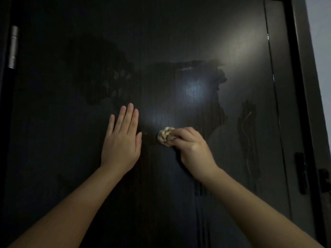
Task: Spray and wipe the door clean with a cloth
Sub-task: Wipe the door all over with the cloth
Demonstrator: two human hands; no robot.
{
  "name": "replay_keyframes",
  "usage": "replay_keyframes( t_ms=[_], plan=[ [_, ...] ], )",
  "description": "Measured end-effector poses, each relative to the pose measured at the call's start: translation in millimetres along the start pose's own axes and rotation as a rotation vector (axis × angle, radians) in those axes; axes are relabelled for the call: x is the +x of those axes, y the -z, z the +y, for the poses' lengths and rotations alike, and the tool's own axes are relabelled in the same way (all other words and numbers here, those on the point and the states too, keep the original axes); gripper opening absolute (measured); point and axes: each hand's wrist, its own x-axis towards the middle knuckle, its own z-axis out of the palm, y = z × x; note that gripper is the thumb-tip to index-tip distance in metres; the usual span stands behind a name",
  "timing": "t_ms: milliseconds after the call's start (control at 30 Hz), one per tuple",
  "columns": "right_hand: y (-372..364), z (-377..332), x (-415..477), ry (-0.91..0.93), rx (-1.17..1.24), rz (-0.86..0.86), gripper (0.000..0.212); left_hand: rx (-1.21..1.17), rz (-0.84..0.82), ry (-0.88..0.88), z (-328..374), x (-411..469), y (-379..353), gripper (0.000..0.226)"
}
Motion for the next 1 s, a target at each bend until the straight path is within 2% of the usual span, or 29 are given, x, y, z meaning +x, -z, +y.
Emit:
replay_keyframes(
  t_ms=[33, 133, 167, 267, 333, 433, 533, 567, 667, 700, 733, 833, 867, 1000],
  plan=[
    [5, 4, -2, -0.003, -0.016, -0.021, 0.017, -0.013, -0.009, -0.019, -2, -1, 1, 0.062],
    [12, 9, 7, -0.258, -0.030, 0.143, 0.020, -0.056, -0.021, -0.049, -7, -2, 2, 0.061],
    [6, -3, 10, -0.255, -0.019, 0.130, 0.019, -0.068, -0.020, -0.048, -7, -2, 3, 0.060],
    [-16, -51, 0, 0.042, 0.029, -0.101, 0.020, -0.098, -0.023, -0.061, -9, -1, 10, 0.057],
    [-12, -51, -8, 0.109, 0.015, -0.181, 0.018, -0.076, -0.040, -0.078, -16, -5, 14, 0.054],
    [-4, -38, -26, -0.057, -0.037, -0.100, 0.017, -0.021, -0.062, -0.056, -17, -20, 15, 0.060],
    [4, -37, -62, 0.001, -0.072, -0.140, 0.015, -0.018, -0.072, -0.059, -3, -30, 11, 0.059],
    [11, -27, -66, -0.040, -0.090, -0.110, 0.016, -0.021, -0.064, -0.061, 3, -29, 11, 0.058],
    [27, 11, -51, -0.432, -0.128, 0.085, 0.029, -0.032, -0.056, -0.041, 20, -26, 4, 0.059],
    [28, 14, -47, -0.496, -0.127, 0.129, 0.032, -0.018, -0.055, -0.024, 25, -26, 0, 0.059],
    [27, 12, -46, -0.472, -0.127, 0.127, 0.031, 0.003, -0.047, -0.005, 30, -26, -3, 0.060],
    [22, 3, -57, -0.235, -0.165, 0.025, 0.030, 0.042, -0.033, 0.022, 34, -28, -10, 0.061],
    [23, 7, -50, -0.228, -0.168, 0.035, 0.030, 0.049, -0.022, 0.019, 34, -28, -11, 0.060],
    [15, 18, 4, -0.410, -0.150, 0.160, 0.030, 0.048, -0.010, 0.007, 34, -27, -12, 0.062]
  ],
)
